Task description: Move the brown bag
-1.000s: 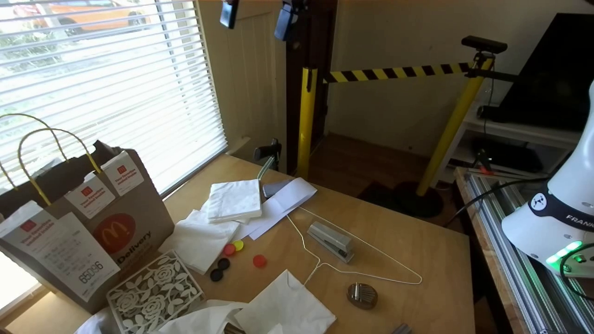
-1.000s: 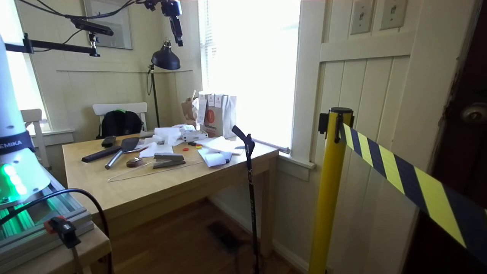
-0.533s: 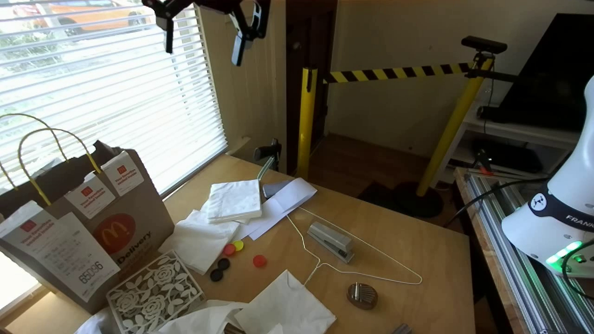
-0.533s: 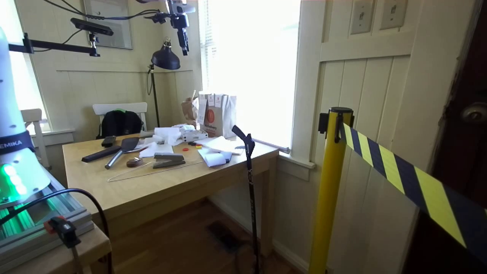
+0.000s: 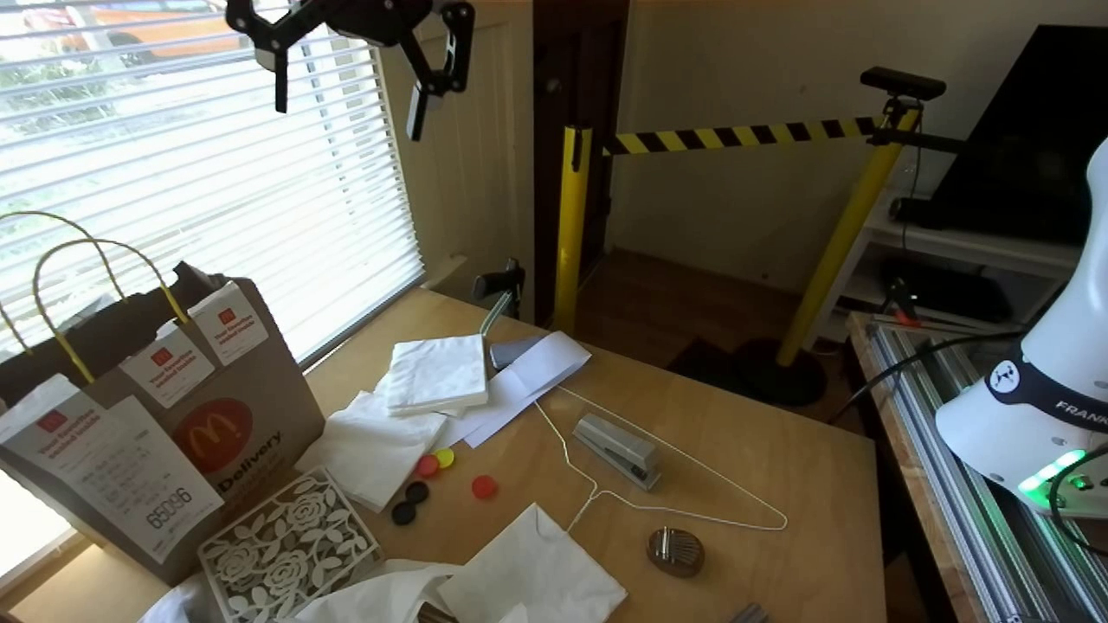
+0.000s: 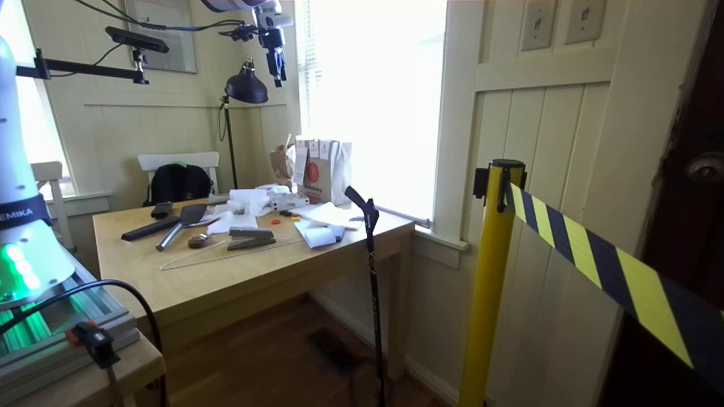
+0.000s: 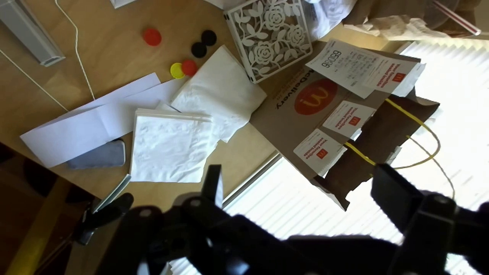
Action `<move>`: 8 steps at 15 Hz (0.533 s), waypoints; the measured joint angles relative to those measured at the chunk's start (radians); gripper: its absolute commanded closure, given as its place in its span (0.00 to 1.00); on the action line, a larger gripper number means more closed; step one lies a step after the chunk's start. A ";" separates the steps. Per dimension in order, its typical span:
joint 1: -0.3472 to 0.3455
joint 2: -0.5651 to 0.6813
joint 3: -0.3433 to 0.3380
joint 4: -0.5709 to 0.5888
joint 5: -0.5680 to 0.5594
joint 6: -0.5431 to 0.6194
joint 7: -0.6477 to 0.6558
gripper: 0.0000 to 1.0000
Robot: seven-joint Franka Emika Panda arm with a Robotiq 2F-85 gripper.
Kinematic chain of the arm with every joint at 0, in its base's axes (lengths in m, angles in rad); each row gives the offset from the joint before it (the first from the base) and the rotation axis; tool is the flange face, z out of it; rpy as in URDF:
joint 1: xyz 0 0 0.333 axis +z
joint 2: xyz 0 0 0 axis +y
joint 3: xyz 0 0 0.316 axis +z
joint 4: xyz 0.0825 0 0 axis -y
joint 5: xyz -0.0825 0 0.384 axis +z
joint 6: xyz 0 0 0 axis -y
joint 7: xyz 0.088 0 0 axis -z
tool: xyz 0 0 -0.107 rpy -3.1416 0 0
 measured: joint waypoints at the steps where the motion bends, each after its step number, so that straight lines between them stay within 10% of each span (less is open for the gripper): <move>1: 0.000 0.000 0.000 0.000 0.000 0.000 0.000 0.00; 8: 0.034 0.101 -0.056 0.007 -0.026 0.221 0.108 0.00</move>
